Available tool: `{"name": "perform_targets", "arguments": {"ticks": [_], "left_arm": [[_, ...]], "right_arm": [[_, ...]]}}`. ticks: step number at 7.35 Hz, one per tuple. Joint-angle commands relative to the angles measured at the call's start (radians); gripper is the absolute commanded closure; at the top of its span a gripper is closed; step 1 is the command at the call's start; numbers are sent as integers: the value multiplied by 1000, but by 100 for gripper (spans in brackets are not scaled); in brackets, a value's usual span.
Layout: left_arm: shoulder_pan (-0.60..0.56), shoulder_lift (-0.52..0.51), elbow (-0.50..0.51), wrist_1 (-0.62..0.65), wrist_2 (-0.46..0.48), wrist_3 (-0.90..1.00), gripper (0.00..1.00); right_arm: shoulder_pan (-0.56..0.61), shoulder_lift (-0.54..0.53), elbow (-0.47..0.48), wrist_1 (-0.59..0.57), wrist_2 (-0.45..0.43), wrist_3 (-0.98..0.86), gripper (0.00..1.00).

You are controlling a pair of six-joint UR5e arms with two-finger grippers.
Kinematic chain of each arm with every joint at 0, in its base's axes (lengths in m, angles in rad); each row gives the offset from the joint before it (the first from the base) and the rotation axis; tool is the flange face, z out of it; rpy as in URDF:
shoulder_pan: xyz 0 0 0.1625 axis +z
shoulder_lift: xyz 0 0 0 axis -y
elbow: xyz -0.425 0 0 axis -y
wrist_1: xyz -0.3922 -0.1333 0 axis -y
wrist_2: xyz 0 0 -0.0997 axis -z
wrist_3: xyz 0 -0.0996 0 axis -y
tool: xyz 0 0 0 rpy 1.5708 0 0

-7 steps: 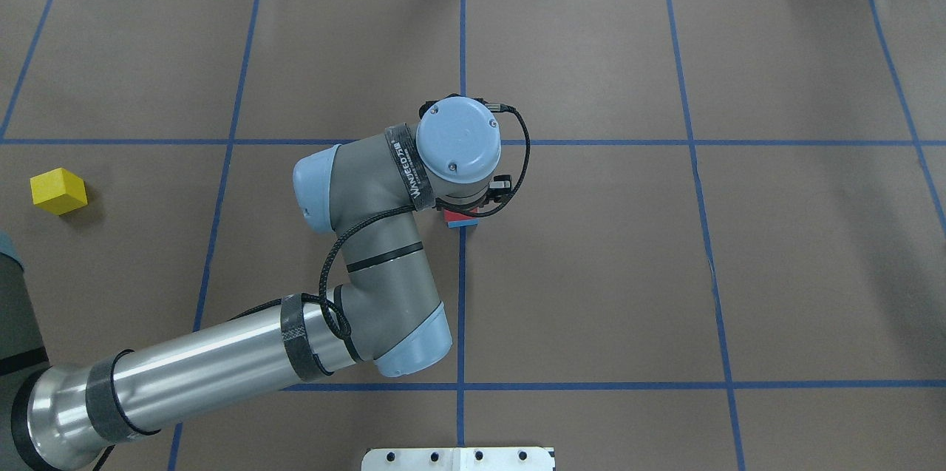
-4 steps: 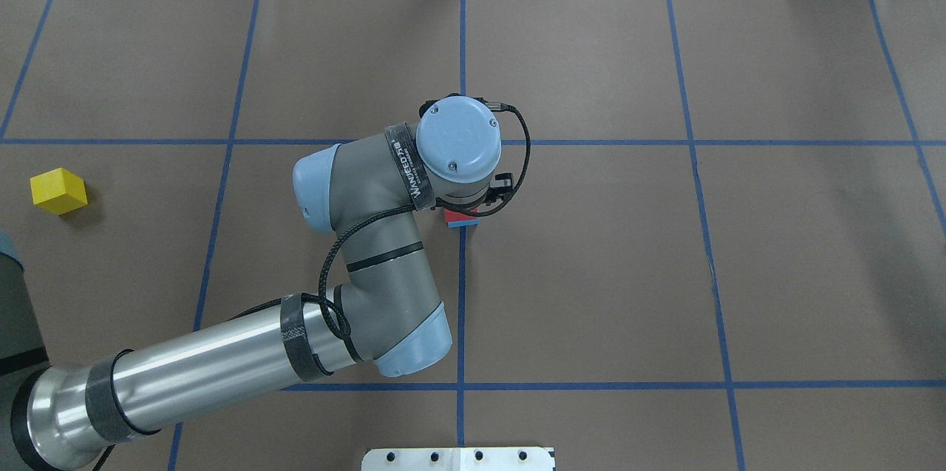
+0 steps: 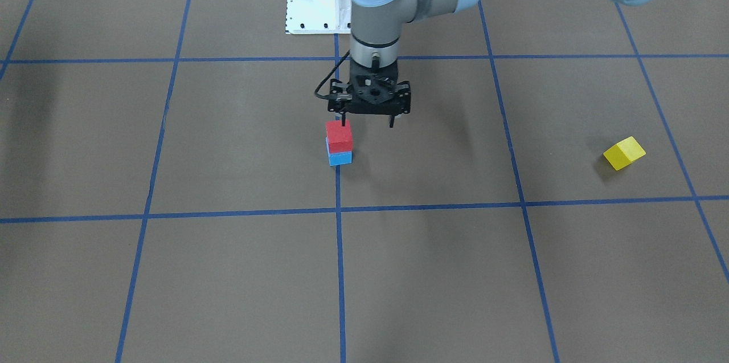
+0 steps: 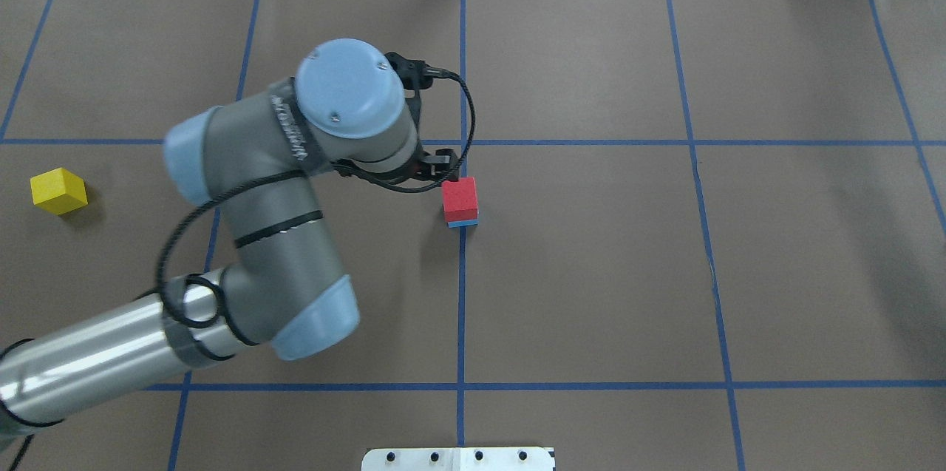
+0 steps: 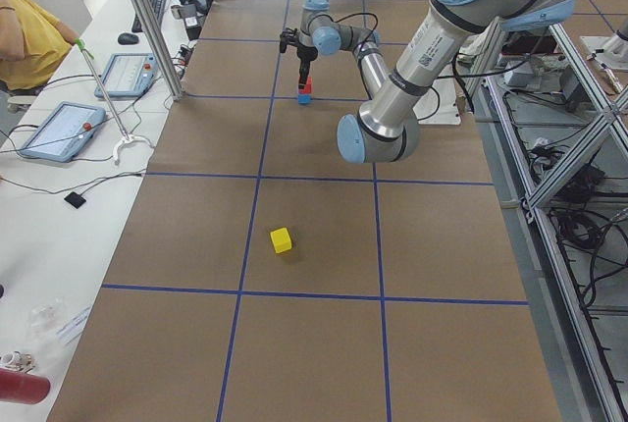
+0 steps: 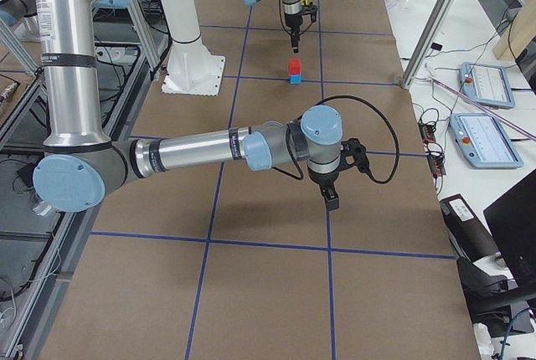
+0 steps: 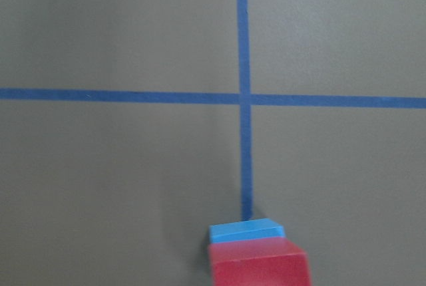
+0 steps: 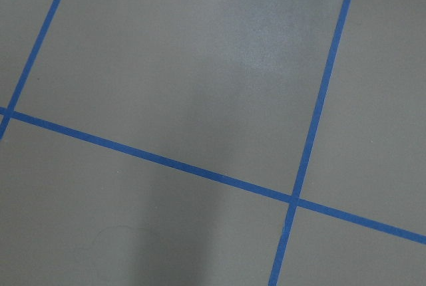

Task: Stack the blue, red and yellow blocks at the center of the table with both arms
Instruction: 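Open the left gripper and move it toward the yellow cube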

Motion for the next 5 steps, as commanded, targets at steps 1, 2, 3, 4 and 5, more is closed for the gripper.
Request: {"name": "perform_targets", "arguments": {"ticks": [1, 2, 3, 4, 5], "left_arm": [[-159, 330, -257, -12, -112, 342, 1], [-254, 442, -273, -66, -150, 532, 0], [-352, 550, -253, -151, -238, 727, 0], [-458, 645, -203, -235, -332, 941, 0], [-538, 714, -131, -318, -406, 1109, 0]], "right_arm": [[0, 2, 1, 1, 1, 1, 0], [0, 2, 1, 1, 1, 1, 0], [0, 2, 1, 1, 1, 1, 0], [0, 2, -1, 1, 1, 1, 0], [0, 2, -1, 1, 1, 1, 0]]}}
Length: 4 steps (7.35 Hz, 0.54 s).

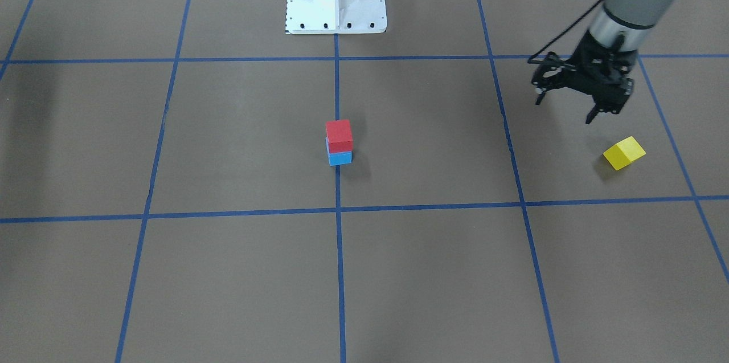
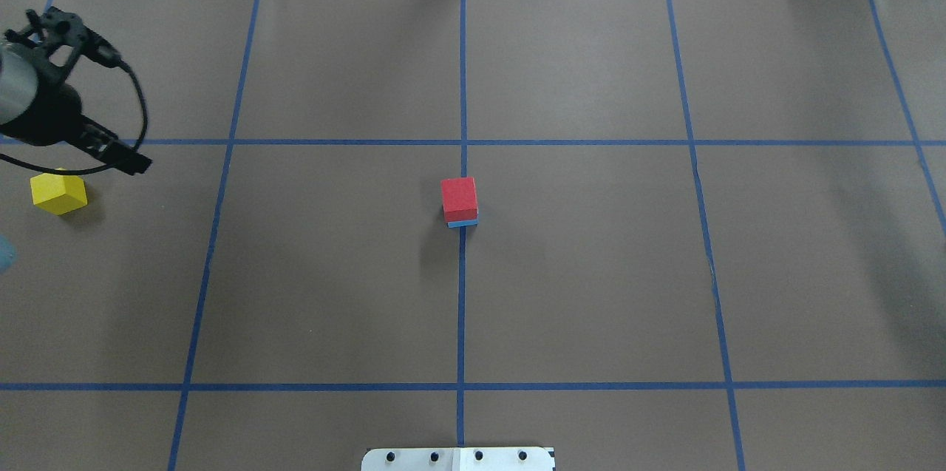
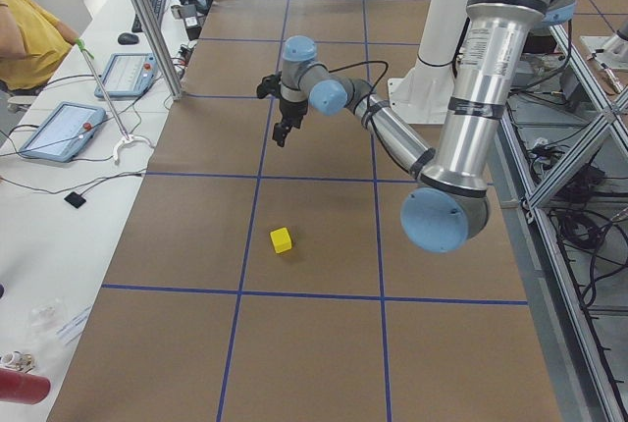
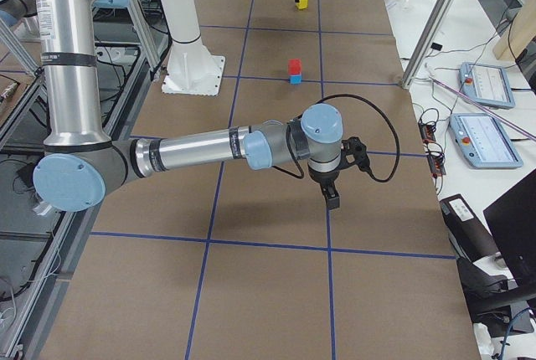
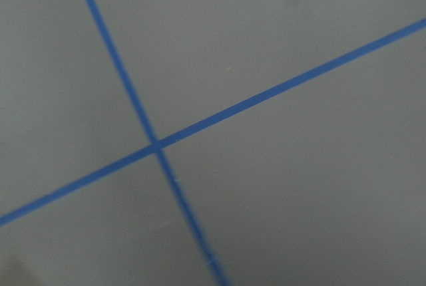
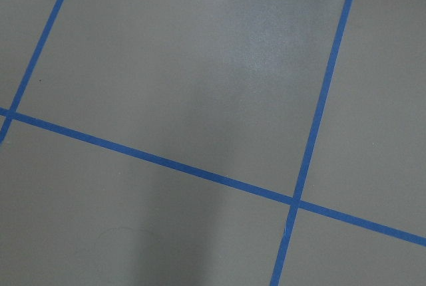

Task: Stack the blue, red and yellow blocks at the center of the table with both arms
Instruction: 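Open the left gripper and move it toward the yellow cube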

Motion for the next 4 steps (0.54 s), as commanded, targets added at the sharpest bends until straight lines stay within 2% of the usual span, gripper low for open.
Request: {"name": "perform_targets", "arguments": {"ticks": [1, 3, 4], "left_arm": [[-165, 155, 162, -213, -133, 392, 0], [-164, 193, 357, -508, -163, 428, 0], [-161, 176, 441, -627, -161, 361, 1]], "right_arm": [[0, 0, -1, 0, 0, 0, 0], [0, 0, 1, 0, 0, 0, 0], [0, 2, -1, 0, 0, 0, 0]]}}
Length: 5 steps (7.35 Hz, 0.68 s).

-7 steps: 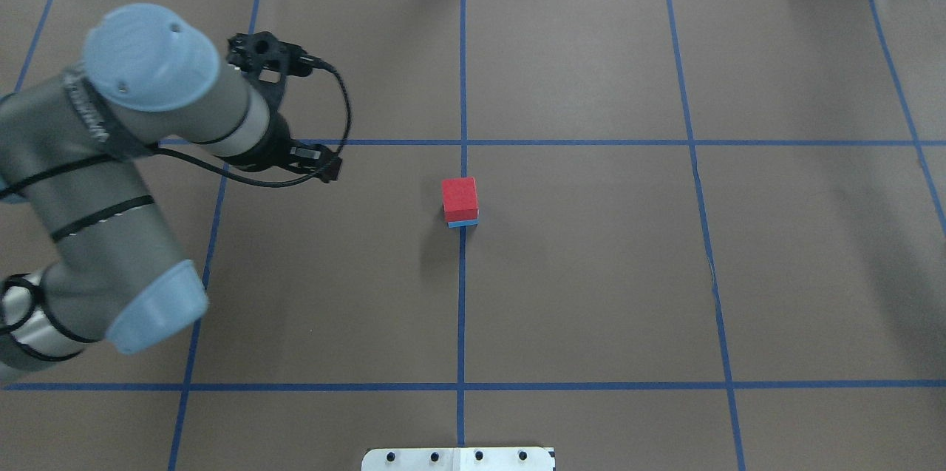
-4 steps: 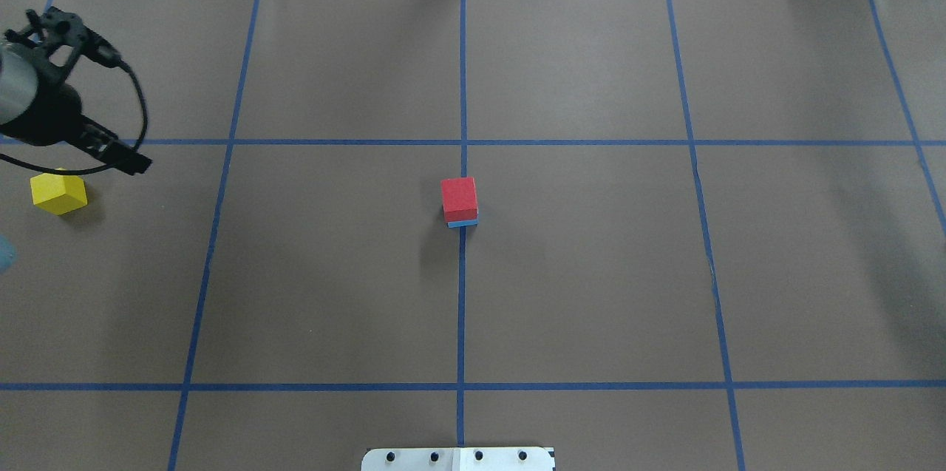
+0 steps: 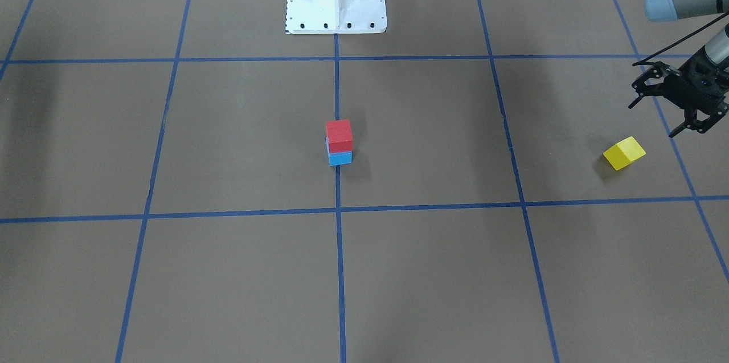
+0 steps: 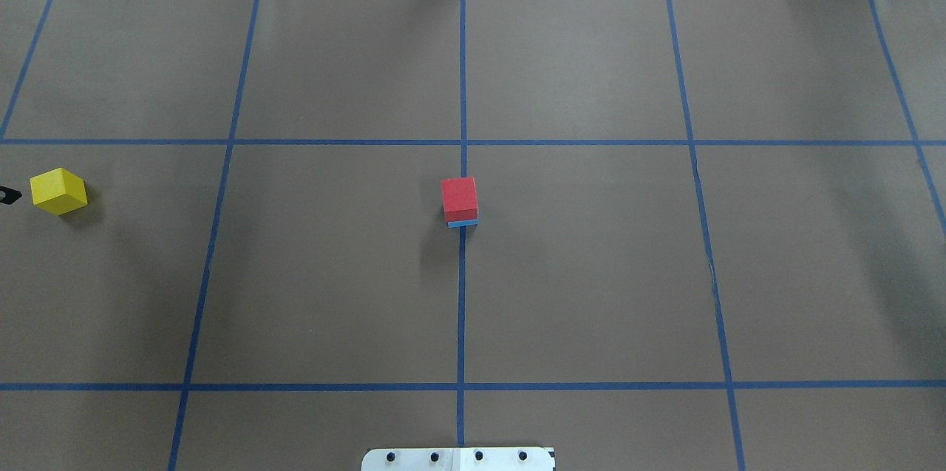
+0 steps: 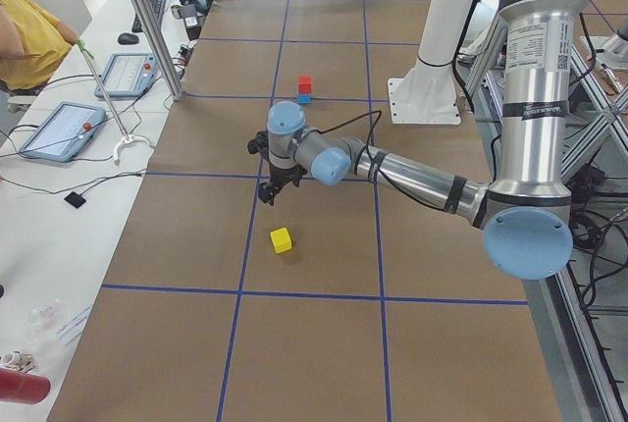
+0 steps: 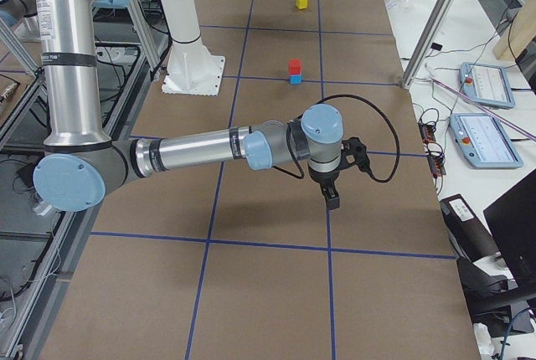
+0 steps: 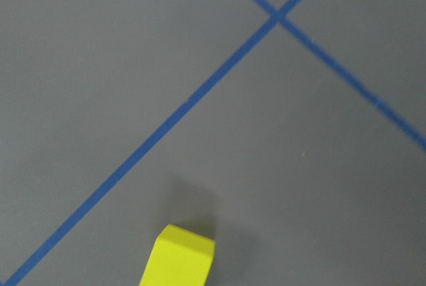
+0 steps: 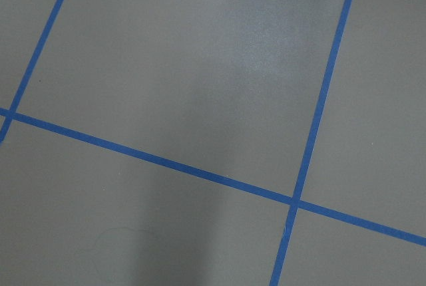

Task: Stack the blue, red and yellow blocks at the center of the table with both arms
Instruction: 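Lower the left gripper onto the yellow cube and close it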

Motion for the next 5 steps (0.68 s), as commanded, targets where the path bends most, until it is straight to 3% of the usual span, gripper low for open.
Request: {"name": "perform_targets", "arguments": {"ticks": [1, 5], "left_arm": [[8, -13, 136, -236, -6, -160, 1], [44, -131, 263, -252, 0, -177, 1]], "right_arm": [[0, 1, 1, 0, 0, -2, 0], [0, 1, 1, 0, 0, -2, 0]]}}
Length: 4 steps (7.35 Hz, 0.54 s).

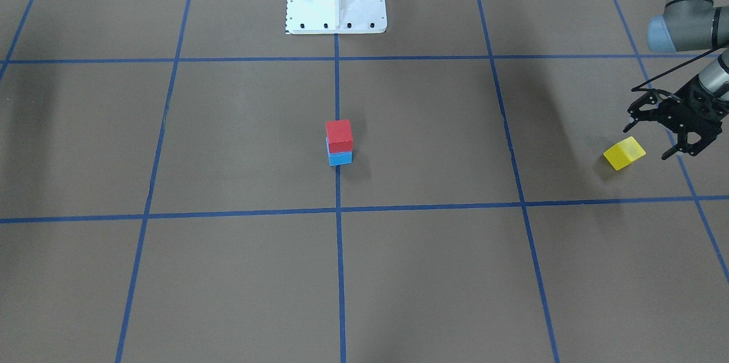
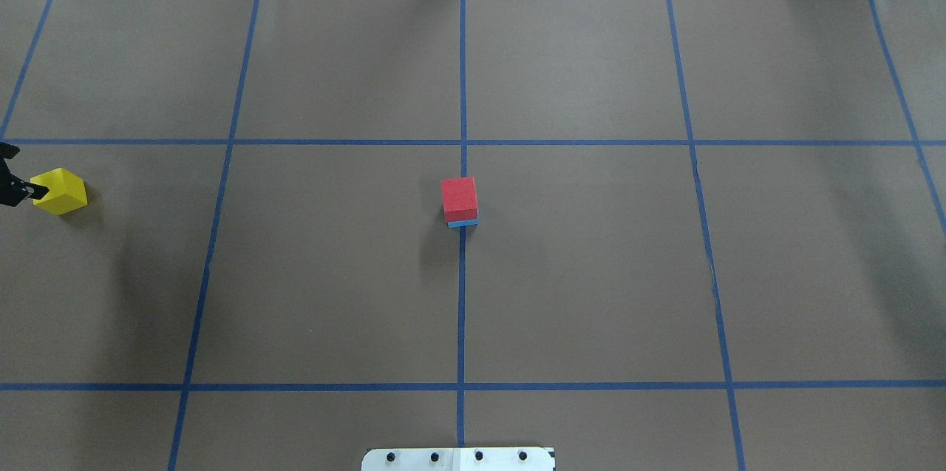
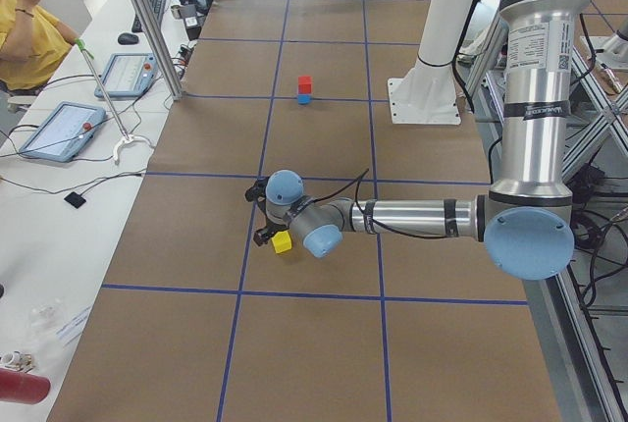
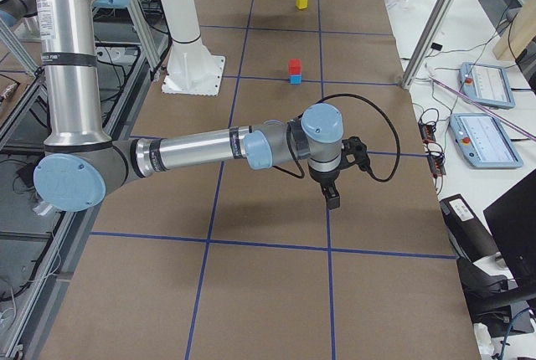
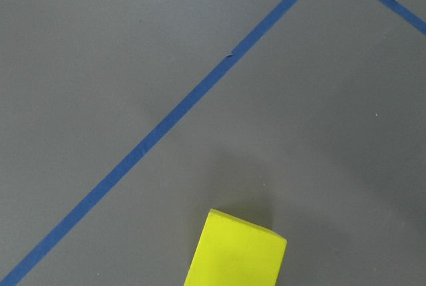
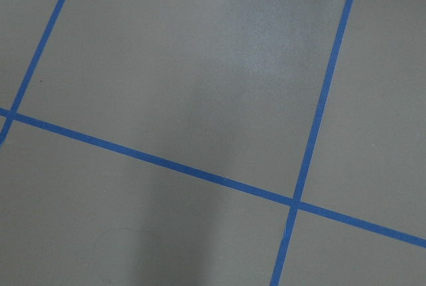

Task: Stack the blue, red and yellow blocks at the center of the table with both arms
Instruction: 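Lower the left gripper onto the yellow cube and close it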

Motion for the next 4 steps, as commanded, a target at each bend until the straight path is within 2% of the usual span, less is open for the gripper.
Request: {"name": "perform_targets", "arguments": {"ticks": [1, 4], "left_arm": [[11, -52, 62, -5, -1, 2, 1], [42, -29, 64, -52, -7, 9, 1]], "right_arm": [[0, 0, -1, 0, -2, 0, 0], [0, 11, -3, -3, -2, 0, 0]]}}
